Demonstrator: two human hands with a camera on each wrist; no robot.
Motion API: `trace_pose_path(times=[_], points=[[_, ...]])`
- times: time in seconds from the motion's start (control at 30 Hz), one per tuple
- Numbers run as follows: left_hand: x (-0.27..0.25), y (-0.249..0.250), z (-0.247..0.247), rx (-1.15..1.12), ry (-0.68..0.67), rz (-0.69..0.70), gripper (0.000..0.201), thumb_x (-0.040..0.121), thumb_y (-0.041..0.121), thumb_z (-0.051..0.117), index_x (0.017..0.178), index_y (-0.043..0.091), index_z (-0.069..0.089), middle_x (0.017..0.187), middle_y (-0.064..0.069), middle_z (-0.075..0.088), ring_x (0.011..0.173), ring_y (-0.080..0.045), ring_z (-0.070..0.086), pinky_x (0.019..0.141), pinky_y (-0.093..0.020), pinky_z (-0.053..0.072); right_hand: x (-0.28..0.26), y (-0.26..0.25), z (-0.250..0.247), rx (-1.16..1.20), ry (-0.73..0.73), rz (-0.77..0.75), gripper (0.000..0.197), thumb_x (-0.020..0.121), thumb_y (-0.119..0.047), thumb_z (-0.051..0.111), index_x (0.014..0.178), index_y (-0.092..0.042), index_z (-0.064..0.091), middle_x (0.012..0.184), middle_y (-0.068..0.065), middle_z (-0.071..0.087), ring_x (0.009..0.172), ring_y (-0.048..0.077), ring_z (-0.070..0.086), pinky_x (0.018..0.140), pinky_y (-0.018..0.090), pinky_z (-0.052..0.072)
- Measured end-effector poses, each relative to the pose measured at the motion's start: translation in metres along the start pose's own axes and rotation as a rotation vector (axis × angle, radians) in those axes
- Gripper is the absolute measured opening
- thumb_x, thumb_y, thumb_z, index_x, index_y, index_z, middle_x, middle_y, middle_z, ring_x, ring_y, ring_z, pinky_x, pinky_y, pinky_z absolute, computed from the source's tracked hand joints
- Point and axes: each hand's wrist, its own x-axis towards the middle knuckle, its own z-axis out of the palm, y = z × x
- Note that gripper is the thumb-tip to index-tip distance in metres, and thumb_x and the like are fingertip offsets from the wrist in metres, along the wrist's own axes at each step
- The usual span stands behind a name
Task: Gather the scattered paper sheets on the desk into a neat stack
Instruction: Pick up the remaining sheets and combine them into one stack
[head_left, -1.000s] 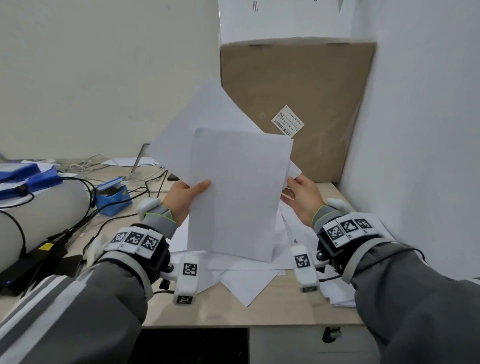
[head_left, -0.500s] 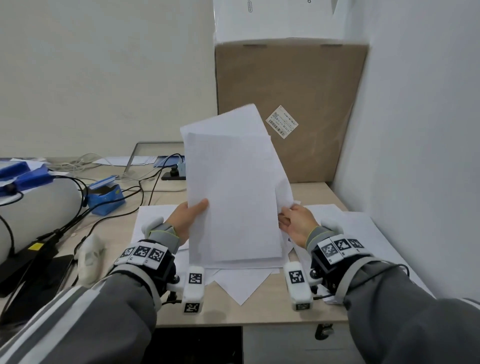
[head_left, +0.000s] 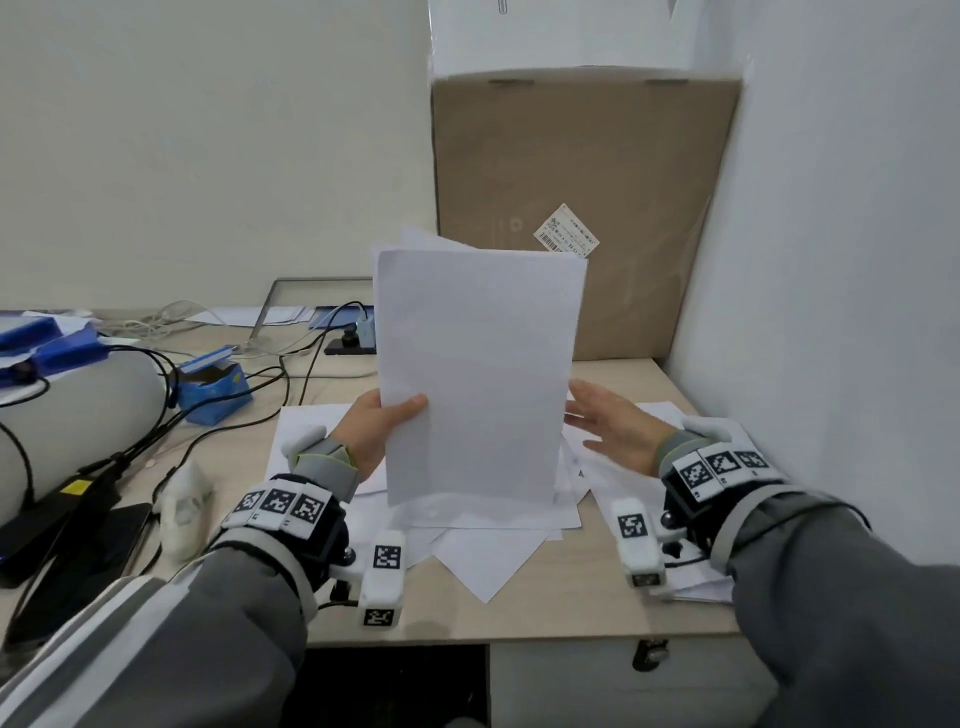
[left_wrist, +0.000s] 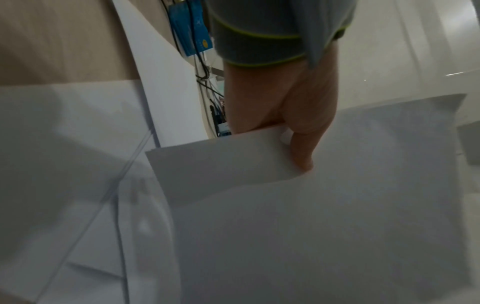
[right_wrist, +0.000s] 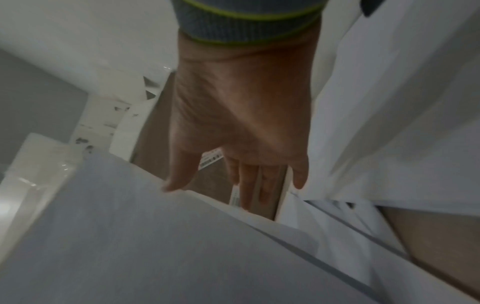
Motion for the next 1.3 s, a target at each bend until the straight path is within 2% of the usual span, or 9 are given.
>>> trace_pose_path(times=[0.07,0.13,0.33,0.43,0.63,0.73,0.9,1.07,1.3], points=[[0.0,0.006,0.0,-0.013,-0.04,0.025,0.033,0.083,0.01,0.066,0.115,0.001,0.062,0.108,-0.012,0.071,0.095,-0.027,0.068,0.08,-0.034,0.058,0.0,-0.012,0.008,-0.056,0.006,-0.073,0.113,0.056,-0.062,0.08,0.148,-0.03,0.023,0.147,-0.009,0.04,0.133,0.013,0.039,0.103,0.035,0.026],[-0.001,0.011,0.0,-0.026,-0.063,0.039,0.032,0.08,0.011,0.066,0.111,0.003,0.063,0.102,-0.008,0.073,0.09,-0.023,0.07,0.078,-0.032,0.059,0.004,-0.024,0.013,-0.022,0.034,-0.159,0.095,0.075,-0.036,0.078,0.148,-0.028,0.018,0.144,-0.01,0.037,0.126,0.013,0.04,0.094,0.024,0.032],[-0.006,0.018,-0.022,0.028,-0.138,-0.001,0.045,0.067,0.021,0.082,0.108,0.007,0.067,0.104,-0.006,0.074,0.097,-0.025,0.069,0.081,-0.032,0.058,0.016,-0.029,0.013,0.041,-0.138,-0.1,0.137,0.041,-0.046,0.092,0.148,-0.041,0.006,0.135,-0.023,0.053,0.135,0.01,0.034,0.113,0.052,0.005],[-0.01,0.02,-0.03,0.118,-0.203,-0.019,0.08,0.034,0.038,0.094,0.106,0.011,0.069,0.107,-0.005,0.074,0.097,-0.02,0.071,0.079,-0.028,0.057,0.016,-0.018,0.018,0.039,-0.206,-0.057,0.13,0.045,-0.039,0.092,0.15,-0.033,0.015,0.136,-0.01,0.057,0.134,0.015,0.043,0.117,0.052,0.014],[-0.005,0.017,-0.022,0.143,-0.036,-0.002,0.073,0.042,0.03,0.092,0.108,0.009,0.068,0.106,-0.007,0.074,0.102,-0.028,0.069,0.089,-0.039,0.054,0.01,-0.018,0.046,0.036,-0.079,-0.222,0.044,0.087,0.003,0.06,0.13,-0.003,0.053,0.117,0.01,0.066,0.1,0.021,0.064,0.089,0.028,0.051],[-0.006,0.027,-0.008,0.095,0.073,0.115,0.04,0.057,0.015,0.086,0.093,0.011,0.07,0.091,-0.002,0.076,0.088,-0.027,0.07,0.069,-0.028,0.058,0.007,-0.03,0.053,0.098,0.028,-0.371,0.035,0.086,0.014,0.054,0.117,-0.004,0.056,0.1,0.009,0.067,0.086,0.021,0.065,0.073,0.024,0.058],[-0.004,0.049,-0.005,-0.044,-0.061,0.224,0.062,0.043,0.023,0.092,0.1,0.013,0.071,0.104,-0.006,0.074,0.092,-0.023,0.071,0.078,-0.034,0.058,-0.004,-0.051,0.048,0.188,0.078,-0.533,0.029,0.084,0.013,0.058,0.103,-0.009,0.063,0.097,0.006,0.071,0.079,0.015,0.07,0.072,0.025,0.057],[-0.009,0.028,-0.005,0.009,-0.158,0.138,0.08,0.044,0.036,0.093,0.116,0.014,0.065,0.118,-0.009,0.069,0.104,-0.024,0.068,0.084,-0.036,0.056,-0.005,-0.028,0.051,0.119,-0.041,-0.369,0.043,0.085,-0.001,0.065,0.127,-0.005,0.056,0.118,0.01,0.067,0.096,0.02,0.067,0.077,0.024,0.056],[-0.013,0.011,-0.004,-0.024,-0.123,0.074,0.076,0.047,0.032,0.092,0.115,0.013,0.065,0.115,-0.008,0.07,0.103,-0.024,0.069,0.08,-0.034,0.057,-0.002,-0.009,0.055,0.05,-0.042,-0.215,0.031,0.087,-0.007,0.065,0.117,-0.009,0.062,0.116,0.01,0.066,0.096,0.02,0.065,0.087,0.031,0.052]])
